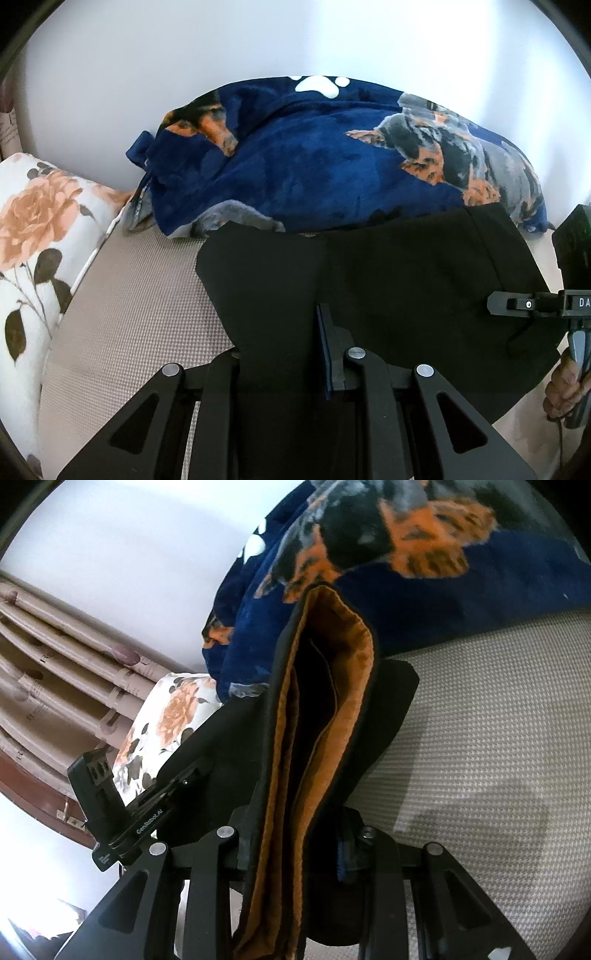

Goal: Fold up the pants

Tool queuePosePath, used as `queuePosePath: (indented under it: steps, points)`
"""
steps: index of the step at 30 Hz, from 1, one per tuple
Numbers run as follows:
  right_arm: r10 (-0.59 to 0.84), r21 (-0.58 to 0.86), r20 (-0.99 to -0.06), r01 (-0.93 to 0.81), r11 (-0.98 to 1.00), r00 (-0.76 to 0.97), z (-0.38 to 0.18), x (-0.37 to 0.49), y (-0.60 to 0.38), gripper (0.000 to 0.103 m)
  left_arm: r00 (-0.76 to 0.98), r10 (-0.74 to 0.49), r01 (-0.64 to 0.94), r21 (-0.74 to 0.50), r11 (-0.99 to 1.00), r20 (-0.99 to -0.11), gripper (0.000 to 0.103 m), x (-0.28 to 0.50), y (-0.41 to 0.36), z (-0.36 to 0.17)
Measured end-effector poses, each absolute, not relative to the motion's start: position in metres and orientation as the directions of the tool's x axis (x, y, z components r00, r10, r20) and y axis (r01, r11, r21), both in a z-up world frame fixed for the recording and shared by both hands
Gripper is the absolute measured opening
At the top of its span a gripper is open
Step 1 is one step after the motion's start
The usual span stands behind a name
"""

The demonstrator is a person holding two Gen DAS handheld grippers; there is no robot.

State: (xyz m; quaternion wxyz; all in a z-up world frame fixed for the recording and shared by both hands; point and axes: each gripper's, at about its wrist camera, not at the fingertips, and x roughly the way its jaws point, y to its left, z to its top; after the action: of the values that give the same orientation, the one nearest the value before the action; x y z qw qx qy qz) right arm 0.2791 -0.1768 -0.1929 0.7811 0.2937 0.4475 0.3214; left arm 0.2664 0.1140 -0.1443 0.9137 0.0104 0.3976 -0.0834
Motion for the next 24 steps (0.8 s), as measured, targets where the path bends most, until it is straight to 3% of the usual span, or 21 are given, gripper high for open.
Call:
queuePosePath:
  steps: [8,16,24]
  points:
    - [0.74,0.729,-0.543,-0.214,0.65,0.397,-0.203,0.281,-0.179,0.028,0.668,-0.126,0.133,-0.049,0.99,-0.733,0.023,0.266,0.122,-0.158]
    - [0.666,0.643,-0.611,-0.223,0.733,0.428,-0.202,0.276,-0.169,0.029,0.674,-0.08,0.076,-0.039,0.996,-0.735,0.042,0.265,0.131,-0.177]
    - [0.573,0.539,-0.654,-0.228,0.811,0.493,-0.199,0.265,-0.16,0.035,0.684,-0.055,0.048,-0.031,0.998,-0.727,0.054,0.264,0.134,-0.184]
